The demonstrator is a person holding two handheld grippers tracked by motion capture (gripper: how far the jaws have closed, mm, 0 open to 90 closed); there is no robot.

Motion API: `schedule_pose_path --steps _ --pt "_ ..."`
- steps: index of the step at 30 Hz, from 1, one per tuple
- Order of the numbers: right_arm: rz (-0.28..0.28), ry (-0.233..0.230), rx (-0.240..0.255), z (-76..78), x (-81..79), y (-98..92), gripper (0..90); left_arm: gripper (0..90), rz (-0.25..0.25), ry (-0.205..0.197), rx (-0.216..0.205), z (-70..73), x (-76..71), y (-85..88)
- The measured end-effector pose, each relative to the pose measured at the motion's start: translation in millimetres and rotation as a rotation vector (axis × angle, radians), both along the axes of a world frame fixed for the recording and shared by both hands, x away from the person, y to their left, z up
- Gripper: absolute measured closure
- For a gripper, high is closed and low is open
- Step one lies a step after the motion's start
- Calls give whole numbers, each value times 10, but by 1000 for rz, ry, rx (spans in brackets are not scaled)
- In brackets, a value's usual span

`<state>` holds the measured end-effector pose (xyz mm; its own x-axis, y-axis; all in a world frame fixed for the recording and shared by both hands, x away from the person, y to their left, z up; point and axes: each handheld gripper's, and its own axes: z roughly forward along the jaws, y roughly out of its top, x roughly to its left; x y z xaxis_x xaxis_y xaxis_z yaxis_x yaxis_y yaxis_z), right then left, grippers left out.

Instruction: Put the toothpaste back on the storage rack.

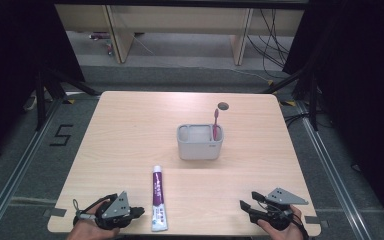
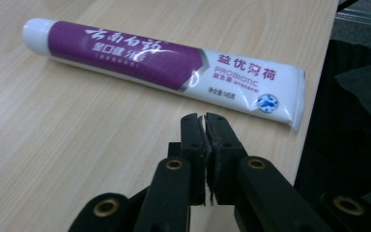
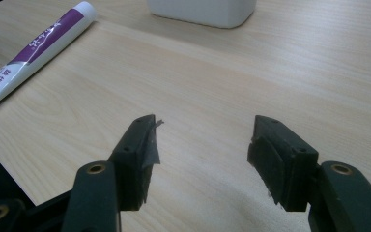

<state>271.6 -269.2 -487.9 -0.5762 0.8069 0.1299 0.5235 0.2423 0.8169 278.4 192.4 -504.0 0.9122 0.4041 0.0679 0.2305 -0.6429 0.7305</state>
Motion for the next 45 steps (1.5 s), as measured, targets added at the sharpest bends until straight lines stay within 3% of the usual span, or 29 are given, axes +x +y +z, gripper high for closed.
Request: schedule_pose_path --steps 7,9,12,15,16,20,25,26,31,36,37,38,39,42,45 --pt "-1 -4 -1 -4 2 7 431 894 -34 15 -16 -26 10 -126" --pt "0 18 20 -3 -12 25 431 894 -47 5 0 -18 25 -144" --pt "10 24 2 1 -11 25 431 894 -53 16 -14 -24 33 -204" --pt "16 -1 -10 3 -1 25 432 894 -70 13 -1 -31 47 -259" --pt "12 -6 -13 3 2 26 432 894 -69 18 -19 -38 47 -288" --pt "14 -7 -8 3 3 21 432 894 -88 7 19 -32 68 -354" --pt "18 -1 -4 14 -6 23 432 894 -74 6 4 -41 116 -484" --pt "18 -1 -4 14 -6 23 432 894 -88 -6 27 -28 141 -495" --pt "19 2 -2 13 -8 20 432 893 -82 3 17 11 224 -654" --pt "26 13 3 13 -12 16 432 888 -102 8 59 44 324 -791" --pt "4 42 14 29 -38 23 432 888 -91 14 45 40 330 -822" --pt "8 32 7 31 -34 11 432 888 -101 10 67 50 354 -833" --pt "10 34 20 18 -29 15 432 888 -97 11 64 46 365 -849" --pt "18 12 -2 24 -22 -17 432 888 -84 13 60 39 413 -910" --pt "18 14 -2 26 -24 -22 432 888 -83 5 84 50 462 -949"
